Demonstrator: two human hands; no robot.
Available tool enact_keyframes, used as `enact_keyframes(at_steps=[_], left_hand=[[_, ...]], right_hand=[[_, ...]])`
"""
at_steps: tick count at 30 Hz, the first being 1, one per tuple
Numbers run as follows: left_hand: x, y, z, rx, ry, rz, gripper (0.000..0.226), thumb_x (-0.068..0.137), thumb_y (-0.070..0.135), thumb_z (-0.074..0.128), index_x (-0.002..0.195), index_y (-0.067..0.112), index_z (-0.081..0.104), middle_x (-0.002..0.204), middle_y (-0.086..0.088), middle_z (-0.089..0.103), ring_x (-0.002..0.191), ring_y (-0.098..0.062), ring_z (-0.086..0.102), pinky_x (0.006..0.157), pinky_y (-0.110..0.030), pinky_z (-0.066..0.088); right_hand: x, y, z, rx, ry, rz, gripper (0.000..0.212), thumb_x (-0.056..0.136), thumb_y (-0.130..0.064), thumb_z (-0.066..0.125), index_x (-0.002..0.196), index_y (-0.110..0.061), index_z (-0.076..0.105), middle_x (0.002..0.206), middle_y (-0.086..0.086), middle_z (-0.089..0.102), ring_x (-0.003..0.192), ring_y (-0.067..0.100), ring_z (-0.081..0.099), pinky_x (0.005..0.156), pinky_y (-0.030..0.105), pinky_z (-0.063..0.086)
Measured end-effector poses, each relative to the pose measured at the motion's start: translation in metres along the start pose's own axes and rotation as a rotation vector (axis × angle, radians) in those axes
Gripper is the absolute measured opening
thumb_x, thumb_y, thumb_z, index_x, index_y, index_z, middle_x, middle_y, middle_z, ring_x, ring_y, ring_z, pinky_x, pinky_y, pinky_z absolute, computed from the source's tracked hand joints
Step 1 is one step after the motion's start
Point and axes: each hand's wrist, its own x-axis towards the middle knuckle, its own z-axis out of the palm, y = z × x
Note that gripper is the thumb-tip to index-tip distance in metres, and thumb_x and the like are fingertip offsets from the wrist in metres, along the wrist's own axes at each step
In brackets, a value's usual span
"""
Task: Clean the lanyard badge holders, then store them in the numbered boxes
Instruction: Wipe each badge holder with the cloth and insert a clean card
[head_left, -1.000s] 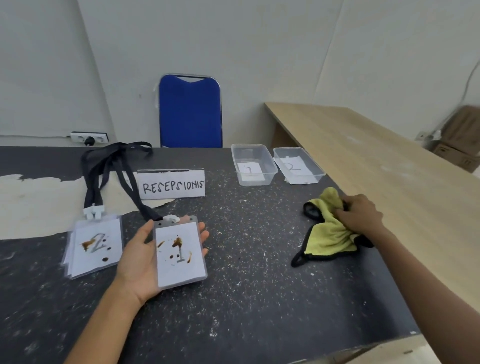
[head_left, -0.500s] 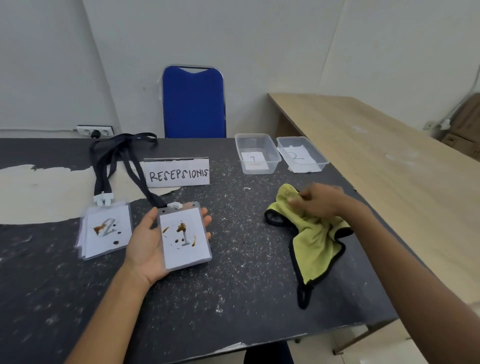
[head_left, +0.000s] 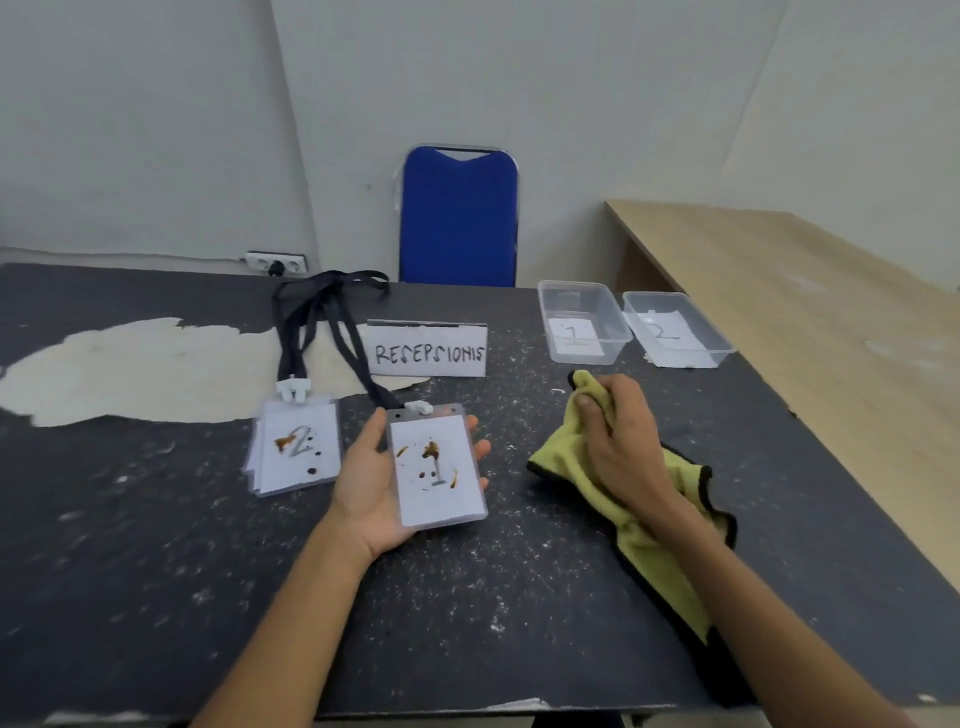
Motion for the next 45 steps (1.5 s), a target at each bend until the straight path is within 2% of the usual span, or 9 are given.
enact_keyframes(at_steps=[5, 9, 15, 20, 24, 30, 37, 41, 45], left_hand=[[0.003, -0.001, 0.001, 0.021, 0.027, -0.015, 0.075, 0.093, 0.064, 0.028, 0.121, 0.005, 0.066, 0.127, -0.023, 0.061, 0.106, -0.039, 0.065, 0.092, -0.051, 0.046], [0.002, -0.001, -0.001, 0.05, 0.035, -0.016, 0.073, 0.093, 0.065, 0.027, 0.114, 0.011, 0.071, 0.113, -0.02, 0.068, 0.091, -0.033, 0.069, 0.087, -0.045, 0.048], [0.007, -0.003, -0.004, 0.052, 0.005, -0.027, 0.073, 0.092, 0.067, 0.028, 0.122, 0.012, 0.066, 0.119, -0.017, 0.066, 0.1, -0.031, 0.066, 0.089, -0.046, 0.047], [0.009, -0.004, -0.005, 0.039, -0.016, -0.045, 0.071, 0.093, 0.064, 0.028, 0.102, 0.012, 0.075, 0.099, -0.014, 0.072, 0.085, -0.027, 0.071, 0.079, -0.041, 0.05], [0.01, -0.003, -0.009, 0.016, -0.031, -0.058, 0.074, 0.094, 0.066, 0.021, 0.127, 0.013, 0.061, 0.112, -0.012, 0.069, 0.096, -0.025, 0.068, 0.089, -0.036, 0.049], [0.012, -0.004, -0.005, 0.04, -0.062, -0.08, 0.074, 0.093, 0.068, 0.023, 0.136, 0.016, 0.053, 0.115, -0.015, 0.065, 0.1, -0.029, 0.061, 0.096, -0.044, 0.042], [0.008, -0.003, -0.014, -0.02, -0.096, -0.071, 0.076, 0.095, 0.065, 0.021, 0.099, 0.013, 0.077, 0.106, -0.014, 0.071, 0.092, -0.026, 0.07, 0.088, -0.041, 0.051], [0.007, -0.003, -0.013, -0.006, -0.112, -0.116, 0.075, 0.093, 0.067, 0.023, 0.111, 0.013, 0.073, 0.113, -0.016, 0.068, 0.094, -0.029, 0.068, 0.092, -0.044, 0.046], [0.009, -0.004, -0.008, 0.03, -0.113, -0.084, 0.071, 0.092, 0.067, 0.025, 0.134, 0.018, 0.055, 0.121, -0.016, 0.063, 0.102, -0.03, 0.062, 0.1, -0.048, 0.04]], right_hand=[[-0.021, -0.068, 0.017, 0.266, -0.216, -0.098, 0.009, 0.092, -0.019, 0.06, 0.098, -0.024, 0.055, 0.092, -0.006, 0.062, 0.085, 0.004, 0.059, 0.074, 0.017, 0.046], [-0.031, -0.088, 0.036, 0.017, -0.421, -0.251, 0.011, 0.09, -0.031, 0.059, 0.099, -0.031, 0.052, 0.093, -0.017, 0.057, 0.083, 0.004, 0.055, 0.072, 0.028, 0.049], [-0.028, -0.085, 0.057, -0.235, -0.291, -0.284, 0.017, 0.093, -0.035, 0.054, 0.109, -0.031, 0.057, 0.099, -0.014, 0.055, 0.088, 0.009, 0.054, 0.065, 0.028, 0.044], [-0.024, -0.088, 0.078, -0.294, -0.204, -0.23, 0.022, 0.093, -0.036, 0.054, 0.109, -0.025, 0.063, 0.101, -0.008, 0.062, 0.09, 0.014, 0.056, 0.066, 0.029, 0.043], [-0.034, -0.091, 0.083, -0.322, -0.281, -0.39, 0.019, 0.086, -0.036, 0.057, 0.097, -0.028, 0.071, 0.085, -0.01, 0.063, 0.078, 0.017, 0.054, 0.064, 0.031, 0.042], [-0.031, -0.069, 0.057, -0.373, -0.31, -0.38, 0.018, 0.082, -0.036, 0.063, 0.092, -0.025, 0.072, 0.081, -0.01, 0.06, 0.077, 0.015, 0.051, 0.066, 0.028, 0.035], [-0.03, -0.091, 0.089, -0.369, -0.211, -0.378, 0.018, 0.082, -0.039, 0.061, 0.092, -0.031, 0.074, 0.084, -0.016, 0.065, 0.079, 0.015, 0.047, 0.069, 0.029, 0.024], [-0.045, -0.075, 0.062, -0.324, -0.29, -0.421, 0.023, 0.085, -0.044, 0.057, 0.097, -0.031, 0.072, 0.082, -0.017, 0.059, 0.08, 0.011, 0.043, 0.071, 0.029, 0.029], [-0.034, -0.068, 0.06, -0.417, -0.198, -0.349, 0.017, 0.083, -0.038, 0.062, 0.092, -0.028, 0.074, 0.081, -0.014, 0.061, 0.077, 0.015, 0.049, 0.07, 0.027, 0.026]])
